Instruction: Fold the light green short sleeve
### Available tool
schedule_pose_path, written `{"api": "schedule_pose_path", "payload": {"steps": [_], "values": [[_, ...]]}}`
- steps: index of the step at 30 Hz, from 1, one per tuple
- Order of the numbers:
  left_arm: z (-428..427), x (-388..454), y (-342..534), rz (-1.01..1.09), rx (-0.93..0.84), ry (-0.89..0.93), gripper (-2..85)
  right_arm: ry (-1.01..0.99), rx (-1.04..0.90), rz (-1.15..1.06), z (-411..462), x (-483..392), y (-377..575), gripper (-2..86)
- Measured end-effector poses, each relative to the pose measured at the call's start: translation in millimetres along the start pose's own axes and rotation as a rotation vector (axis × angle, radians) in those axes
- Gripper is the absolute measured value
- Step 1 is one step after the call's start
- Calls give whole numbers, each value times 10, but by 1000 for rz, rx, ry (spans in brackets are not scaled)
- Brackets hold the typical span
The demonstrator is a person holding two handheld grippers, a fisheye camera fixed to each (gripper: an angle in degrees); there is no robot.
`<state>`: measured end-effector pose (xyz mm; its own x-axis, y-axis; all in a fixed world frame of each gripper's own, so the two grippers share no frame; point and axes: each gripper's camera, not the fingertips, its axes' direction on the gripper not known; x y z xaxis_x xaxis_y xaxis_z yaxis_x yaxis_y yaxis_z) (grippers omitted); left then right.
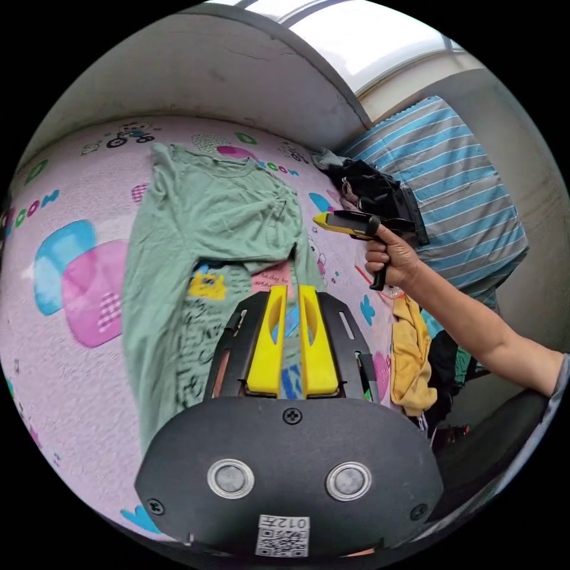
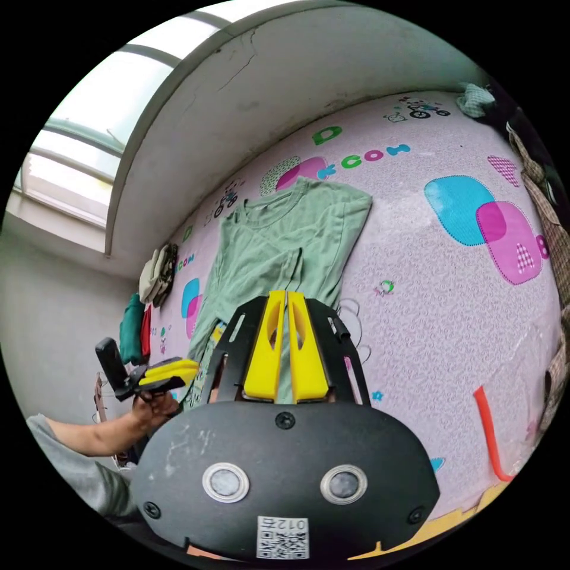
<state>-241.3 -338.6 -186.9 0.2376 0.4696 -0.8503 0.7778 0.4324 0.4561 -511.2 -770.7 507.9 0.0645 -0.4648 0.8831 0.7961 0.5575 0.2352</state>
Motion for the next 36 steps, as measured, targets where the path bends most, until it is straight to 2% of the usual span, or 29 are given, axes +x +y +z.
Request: {"api": "schedule_pose_path", "payload": {"steps": [6, 11, 15, 19, 24, 29, 32, 36], "values": [[-720, -376, 409, -48, -100, -140, 31, -45, -112, -81, 141, -537, 517, -7], [-966, -451, 768, -50, -233, -214, 52, -74, -251, -161, 454, -1043, 976, -8], [-808, -355, 988, 28, -436, -270, 77, -123, -349, -218, 733, -1407, 1362, -8], [-558, -320, 1108, 43, -559, -351, 92, -135, -457, -266, 1116, -1603, 1603, -7], [-218, -349, 1063, 69, -704, -552, 82, -178, -497, -259, 1405, -1674, 1655, -7], [-17, -493, 1022, 73, -828, -512, 22, -101, -477, -240, 1531, -1605, 1554, -6], [-133, -464, 946, 89, -780, -463, 6, -125, -427, -111, 1573, -1420, 1412, -2], [-339, -430, 900, 67, -707, -278, 1, -273, -371, 128, 1708, -1124, 1255, 15]]}}
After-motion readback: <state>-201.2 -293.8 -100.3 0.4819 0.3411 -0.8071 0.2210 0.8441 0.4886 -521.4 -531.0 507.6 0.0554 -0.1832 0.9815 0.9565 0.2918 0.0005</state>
